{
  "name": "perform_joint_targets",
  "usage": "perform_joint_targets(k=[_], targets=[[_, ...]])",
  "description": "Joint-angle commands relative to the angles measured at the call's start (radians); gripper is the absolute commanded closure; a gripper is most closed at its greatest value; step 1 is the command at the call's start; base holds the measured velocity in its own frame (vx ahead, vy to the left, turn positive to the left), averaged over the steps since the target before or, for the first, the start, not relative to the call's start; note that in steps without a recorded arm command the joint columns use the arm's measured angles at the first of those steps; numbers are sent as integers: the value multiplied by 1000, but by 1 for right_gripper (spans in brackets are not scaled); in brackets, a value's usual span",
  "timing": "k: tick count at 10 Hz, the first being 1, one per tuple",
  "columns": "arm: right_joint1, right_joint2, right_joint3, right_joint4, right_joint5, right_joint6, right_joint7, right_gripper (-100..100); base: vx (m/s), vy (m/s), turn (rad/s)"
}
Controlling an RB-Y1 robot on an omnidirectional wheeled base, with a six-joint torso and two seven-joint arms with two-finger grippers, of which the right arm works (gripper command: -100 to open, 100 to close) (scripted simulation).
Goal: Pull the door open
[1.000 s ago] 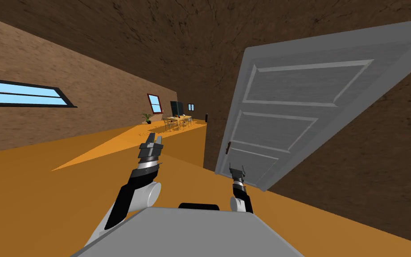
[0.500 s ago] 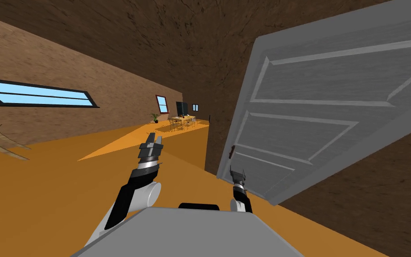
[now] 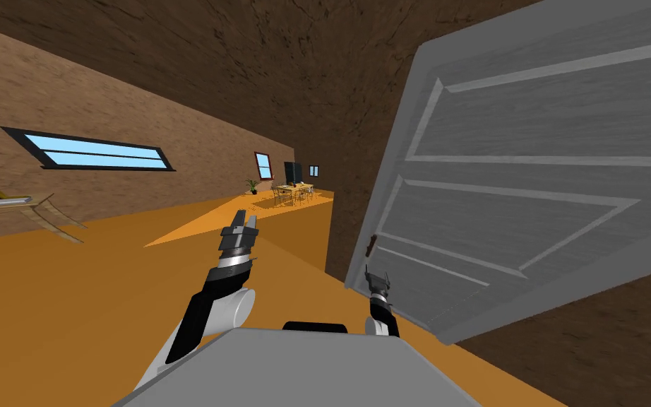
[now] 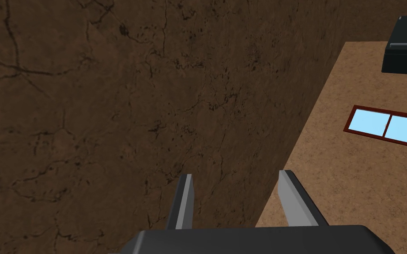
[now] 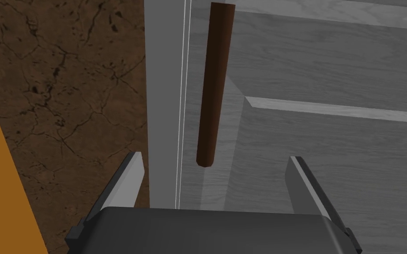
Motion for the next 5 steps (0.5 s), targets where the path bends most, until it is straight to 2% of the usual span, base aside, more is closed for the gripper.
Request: perform_joint_targets(k=[1, 5], targets=[[-8, -2, 3, 34, -19, -10, -35, -100, 97, -96, 166], [-26, -5, 9, 103, -54, -30, -97, -100, 83, -77, 121]])
